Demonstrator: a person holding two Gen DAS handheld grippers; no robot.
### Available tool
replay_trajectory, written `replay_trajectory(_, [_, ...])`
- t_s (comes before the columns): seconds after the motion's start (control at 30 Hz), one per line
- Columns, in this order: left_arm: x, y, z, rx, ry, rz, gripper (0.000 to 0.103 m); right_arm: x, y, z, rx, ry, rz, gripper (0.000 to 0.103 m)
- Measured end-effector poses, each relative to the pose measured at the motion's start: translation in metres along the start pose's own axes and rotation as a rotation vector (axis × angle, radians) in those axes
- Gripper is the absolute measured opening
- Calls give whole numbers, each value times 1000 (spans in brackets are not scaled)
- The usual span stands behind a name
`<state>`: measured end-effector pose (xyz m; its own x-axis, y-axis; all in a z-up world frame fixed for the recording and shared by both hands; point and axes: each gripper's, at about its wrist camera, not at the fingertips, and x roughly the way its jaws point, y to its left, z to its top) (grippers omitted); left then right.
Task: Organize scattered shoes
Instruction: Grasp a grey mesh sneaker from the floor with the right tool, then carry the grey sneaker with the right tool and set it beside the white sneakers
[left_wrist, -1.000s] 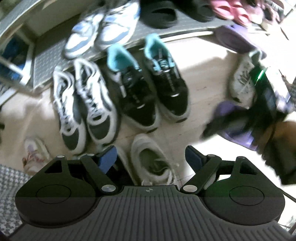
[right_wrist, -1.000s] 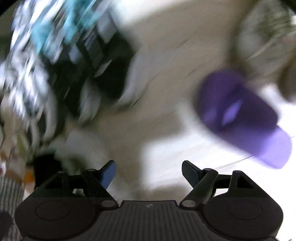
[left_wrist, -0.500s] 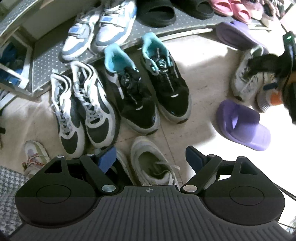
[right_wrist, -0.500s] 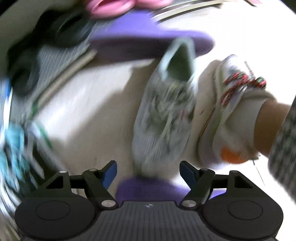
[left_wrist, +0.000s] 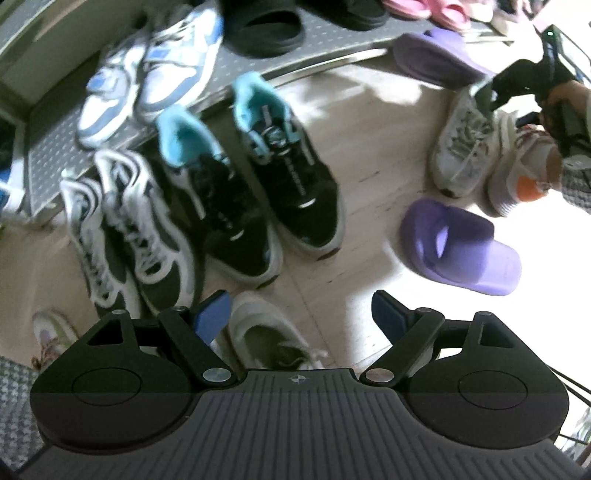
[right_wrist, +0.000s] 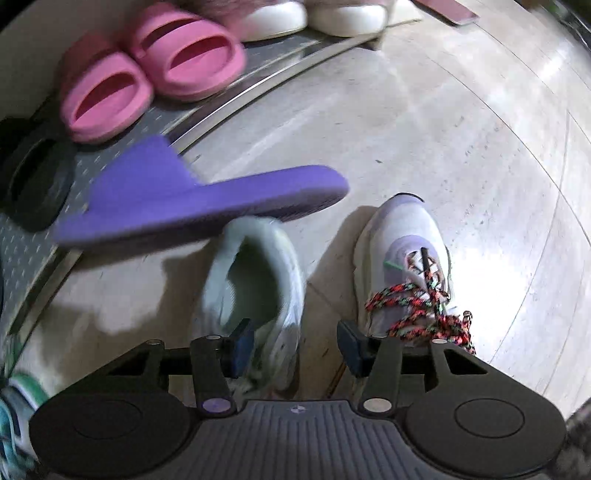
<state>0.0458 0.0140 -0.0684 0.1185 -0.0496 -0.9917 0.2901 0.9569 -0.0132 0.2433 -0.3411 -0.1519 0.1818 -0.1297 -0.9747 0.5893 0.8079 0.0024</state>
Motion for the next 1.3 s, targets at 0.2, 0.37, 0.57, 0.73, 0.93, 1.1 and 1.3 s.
replay_trajectory(0.2, [14, 5, -3, -21, 50, 22, 89, 30, -2, -1, 80, 28, 25, 48])
replay_trajectory(0.37, [19, 14, -6, -48, 74, 38, 89, 50, 12, -5, 42, 13, 16, 43])
replay_trajectory(0.57, [10, 24, -8, -70, 41, 51, 89, 26, 14, -17, -2, -12, 6, 14])
replay_trajectory(0.73, [-7, 34, -12, -110, -22, 63, 89, -12, 16, -33, -41, -45, 61, 14])
replay_trajectory(0.93, [-28, 45, -24, -163, -84, 65, 89, -94, 47, -65, -244, -131, 229, 14])
replay_trajectory(1.1, [-37, 53, -37, -198, -92, 69, 89, -137, 66, -112, -445, -79, 344, 14])
replay_trajectory(1.3, [-39, 60, -48, -234, -90, 64, 90, -122, 81, -197, -588, 84, 338, 14])
